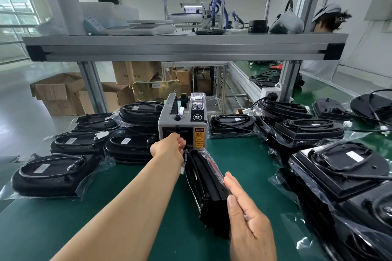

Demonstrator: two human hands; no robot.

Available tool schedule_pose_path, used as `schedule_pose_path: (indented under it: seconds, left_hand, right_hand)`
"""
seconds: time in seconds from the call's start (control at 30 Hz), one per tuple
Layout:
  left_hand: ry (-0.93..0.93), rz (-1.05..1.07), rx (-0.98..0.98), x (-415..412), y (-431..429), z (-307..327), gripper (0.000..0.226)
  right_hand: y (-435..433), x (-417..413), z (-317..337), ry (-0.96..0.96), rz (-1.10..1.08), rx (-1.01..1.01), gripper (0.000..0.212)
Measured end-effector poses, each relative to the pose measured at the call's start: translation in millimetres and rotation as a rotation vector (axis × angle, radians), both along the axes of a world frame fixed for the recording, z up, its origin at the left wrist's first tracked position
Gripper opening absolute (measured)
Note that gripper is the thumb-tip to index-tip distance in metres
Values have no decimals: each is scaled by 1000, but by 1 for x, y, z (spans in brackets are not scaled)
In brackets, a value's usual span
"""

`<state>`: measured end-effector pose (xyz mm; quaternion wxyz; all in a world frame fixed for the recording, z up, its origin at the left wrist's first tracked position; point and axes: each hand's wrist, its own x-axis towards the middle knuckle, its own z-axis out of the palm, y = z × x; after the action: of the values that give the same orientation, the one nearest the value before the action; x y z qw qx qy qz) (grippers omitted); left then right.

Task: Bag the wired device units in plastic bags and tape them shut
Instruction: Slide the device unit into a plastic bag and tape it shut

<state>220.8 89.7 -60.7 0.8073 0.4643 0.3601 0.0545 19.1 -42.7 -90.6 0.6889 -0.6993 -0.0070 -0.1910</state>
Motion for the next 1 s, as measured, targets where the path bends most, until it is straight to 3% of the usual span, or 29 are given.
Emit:
schedule_pose_path:
  seconds: [0.1, 0.2, 0.33, 0.43, 0.6, 1.0]
  left_hand:
    - [-90, 21, 6, -13, 0, 7, 19]
    - [-257, -105, 172, -49, 9, 14, 17]
    - [-512, -694, 406, -123, 14, 24, 13]
    - [-492, -988, 574, -150, 5, 28, 13]
    - [-417, -984, 690, -146, -2, 30, 16]
    - [-335, -972, 503, -144, -6, 27, 15]
  right_hand:
    - [0, -1, 0, 18, 0, 29, 38]
    - [-3, -1, 0, 38, -17, 18, 39]
    - [-6, 4, -7, 88, 8, 74, 39]
    - [-4, 6, -15, 144, 51, 163, 36]
    - [-4, 8, -18, 138, 104, 210, 30]
    - [-6, 10, -21, 128, 119, 192, 30]
